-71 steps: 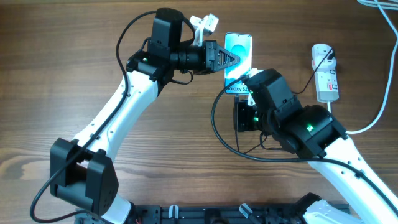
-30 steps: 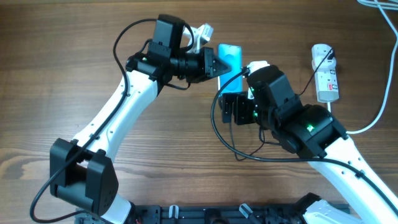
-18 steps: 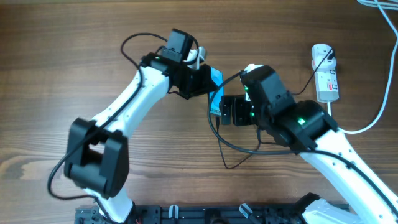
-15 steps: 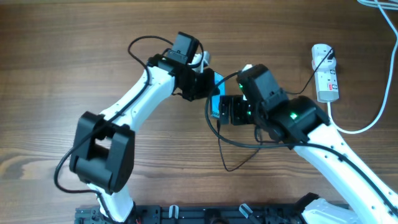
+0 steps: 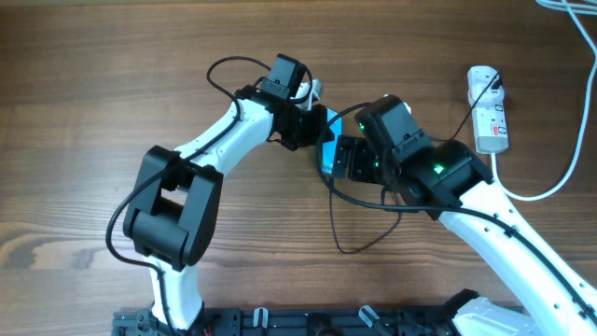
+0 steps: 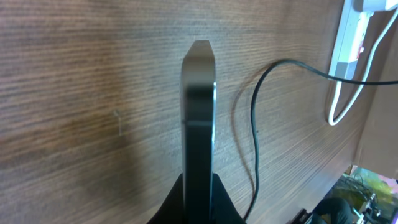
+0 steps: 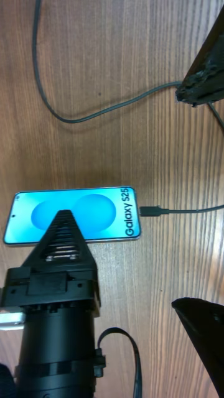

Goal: Plug charger to phone and switch on socket
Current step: 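Lower the plugged-in phone flat onto the table with both grippers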

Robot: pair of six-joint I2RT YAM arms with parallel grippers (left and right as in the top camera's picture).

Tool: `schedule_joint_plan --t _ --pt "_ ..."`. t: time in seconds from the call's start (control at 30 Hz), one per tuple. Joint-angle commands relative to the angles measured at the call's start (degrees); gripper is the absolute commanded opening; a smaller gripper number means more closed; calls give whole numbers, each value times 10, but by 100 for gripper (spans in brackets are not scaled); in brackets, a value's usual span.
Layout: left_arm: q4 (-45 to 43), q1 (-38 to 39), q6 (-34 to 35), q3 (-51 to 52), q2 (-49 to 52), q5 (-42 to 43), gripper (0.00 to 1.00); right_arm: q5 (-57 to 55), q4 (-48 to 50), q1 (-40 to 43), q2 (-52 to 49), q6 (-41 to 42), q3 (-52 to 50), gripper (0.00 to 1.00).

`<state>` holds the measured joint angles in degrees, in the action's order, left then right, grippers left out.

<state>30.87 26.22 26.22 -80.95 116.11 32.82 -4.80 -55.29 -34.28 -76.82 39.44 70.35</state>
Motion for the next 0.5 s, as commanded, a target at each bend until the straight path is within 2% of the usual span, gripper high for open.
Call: schedule_joint_plan --t 0.0,0.47 --pt "-17 7 -3 -4 15 5 4 -12 -7 2 -7 15 4 100" --pt "-26 36 -1 -4 21 -19 4 -13 -21 2 -7 17 4 100"
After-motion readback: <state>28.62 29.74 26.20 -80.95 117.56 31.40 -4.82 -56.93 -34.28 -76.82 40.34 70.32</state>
